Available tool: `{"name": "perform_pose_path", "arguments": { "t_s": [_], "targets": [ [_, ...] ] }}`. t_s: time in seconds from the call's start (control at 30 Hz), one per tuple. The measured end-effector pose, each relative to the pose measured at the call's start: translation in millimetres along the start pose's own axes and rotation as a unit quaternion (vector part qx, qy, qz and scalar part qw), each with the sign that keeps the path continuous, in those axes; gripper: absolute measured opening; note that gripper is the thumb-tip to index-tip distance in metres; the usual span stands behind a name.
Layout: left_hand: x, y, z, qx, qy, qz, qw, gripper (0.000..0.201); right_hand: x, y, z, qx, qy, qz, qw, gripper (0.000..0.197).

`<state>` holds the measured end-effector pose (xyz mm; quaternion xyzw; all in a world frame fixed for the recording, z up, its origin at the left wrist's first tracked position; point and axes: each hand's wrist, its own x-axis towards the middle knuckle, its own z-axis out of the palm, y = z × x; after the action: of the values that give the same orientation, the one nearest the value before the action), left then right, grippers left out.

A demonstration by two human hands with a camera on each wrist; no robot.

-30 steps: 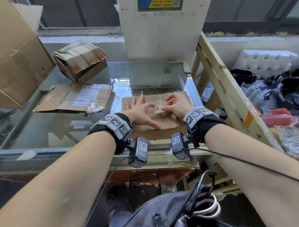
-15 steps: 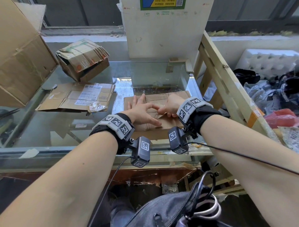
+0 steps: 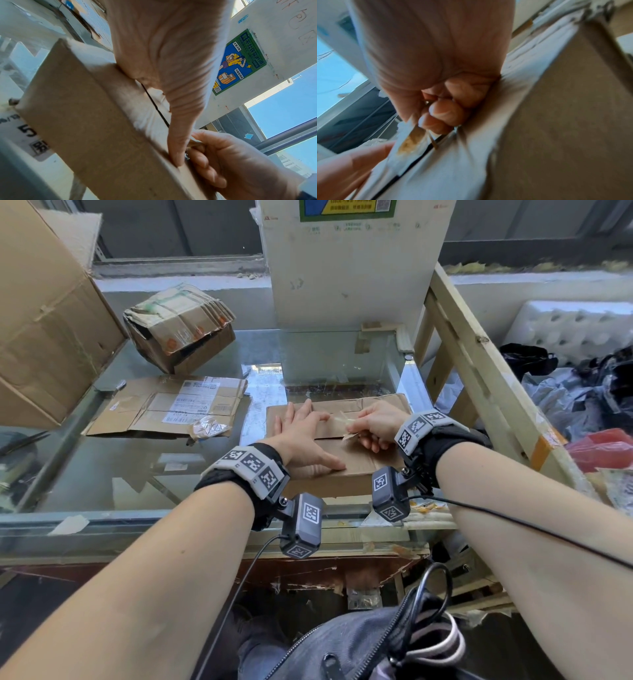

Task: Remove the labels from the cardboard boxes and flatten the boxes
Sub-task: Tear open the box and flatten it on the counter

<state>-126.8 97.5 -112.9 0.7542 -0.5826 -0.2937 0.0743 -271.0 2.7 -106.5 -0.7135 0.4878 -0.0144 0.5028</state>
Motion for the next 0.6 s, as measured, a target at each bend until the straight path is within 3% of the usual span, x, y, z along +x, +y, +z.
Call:
{"name": "perform_pose_path", "arguments": {
  "t_s": [0.6],
  "targets": [
    [0.7, -2.1, 2.6, 0.007, 0.005, 0.008, 1.0, 0.099, -1.9, 9.7, -0.5, 0.114, 0.031, -0.022, 0.993, 0.026]
  ]
}}
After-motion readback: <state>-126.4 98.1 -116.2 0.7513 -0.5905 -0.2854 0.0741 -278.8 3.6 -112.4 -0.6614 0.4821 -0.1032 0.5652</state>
